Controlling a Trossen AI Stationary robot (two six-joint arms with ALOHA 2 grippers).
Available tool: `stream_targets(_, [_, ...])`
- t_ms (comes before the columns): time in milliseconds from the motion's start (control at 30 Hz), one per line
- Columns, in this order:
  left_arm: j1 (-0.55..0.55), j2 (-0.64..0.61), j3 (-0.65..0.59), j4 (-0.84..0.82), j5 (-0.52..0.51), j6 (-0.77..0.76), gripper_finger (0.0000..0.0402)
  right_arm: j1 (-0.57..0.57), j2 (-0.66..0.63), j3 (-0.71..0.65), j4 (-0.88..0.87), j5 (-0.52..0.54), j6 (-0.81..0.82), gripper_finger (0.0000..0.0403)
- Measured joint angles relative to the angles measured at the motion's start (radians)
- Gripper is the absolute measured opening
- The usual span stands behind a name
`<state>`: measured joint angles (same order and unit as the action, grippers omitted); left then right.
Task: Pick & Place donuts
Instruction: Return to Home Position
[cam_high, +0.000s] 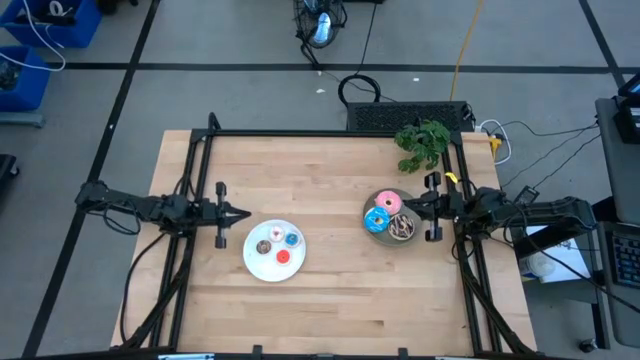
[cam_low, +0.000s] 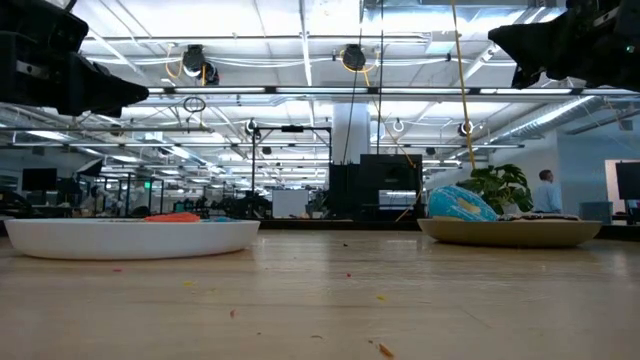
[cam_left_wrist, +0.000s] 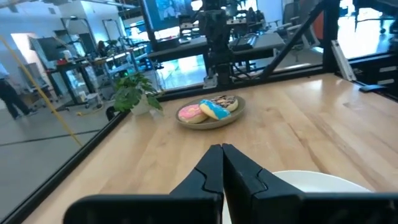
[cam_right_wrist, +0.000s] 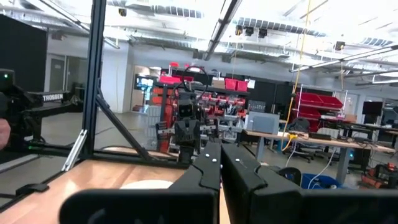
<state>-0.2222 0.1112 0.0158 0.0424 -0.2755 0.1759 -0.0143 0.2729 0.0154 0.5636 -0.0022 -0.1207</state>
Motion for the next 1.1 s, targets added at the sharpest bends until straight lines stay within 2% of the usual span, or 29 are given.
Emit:
stream_targets(167, [0.000,0.000,-0.003,0.022,-0.025,-0.001,0.0005,0.000,0.000,0.000,0.009,0.000,0.000,0.0000])
stream_targets(433, [0.000,0.000,-0.004,0.031,-0.024,0.000,0.0048,0.000,0.000,0.000,-0.001,0.000,0.004,0.0000])
stream_targets(667, [0.000,0.000,-0.004,0.034,-0.021,-0.001,0.0070,0.000,0.000,0.000,0.000,0.001,0.004,0.0000])
stream_targets(1100, [0.000,0.000,-0.003,0.035,-0.021,-0.001,0.0074,0.000,0.000,0.000,0.000,0.001,0.004,0.0000])
